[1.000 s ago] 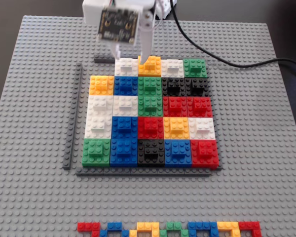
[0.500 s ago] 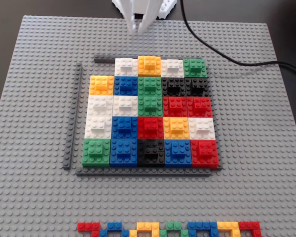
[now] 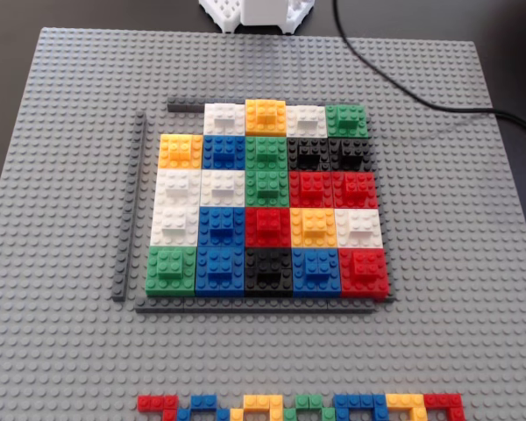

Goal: Grab the cube and place it into the grid

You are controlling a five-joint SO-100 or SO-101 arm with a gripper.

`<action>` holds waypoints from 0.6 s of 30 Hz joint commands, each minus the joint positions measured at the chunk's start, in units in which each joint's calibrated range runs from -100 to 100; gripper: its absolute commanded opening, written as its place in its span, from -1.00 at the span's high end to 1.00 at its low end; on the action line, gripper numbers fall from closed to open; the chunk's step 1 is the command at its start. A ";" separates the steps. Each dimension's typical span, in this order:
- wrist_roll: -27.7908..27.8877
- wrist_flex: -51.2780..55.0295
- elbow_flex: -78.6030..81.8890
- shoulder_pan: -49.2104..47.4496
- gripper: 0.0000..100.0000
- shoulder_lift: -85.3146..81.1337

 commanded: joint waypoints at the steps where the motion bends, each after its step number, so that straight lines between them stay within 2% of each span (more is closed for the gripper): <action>1: 0.83 -10.19 10.02 0.11 1.00 -6.07; 7: 1.86 -15.17 19.54 1.59 1.00 -9.17; 18: 2.25 -19.52 27.78 5.20 1.00 -11.49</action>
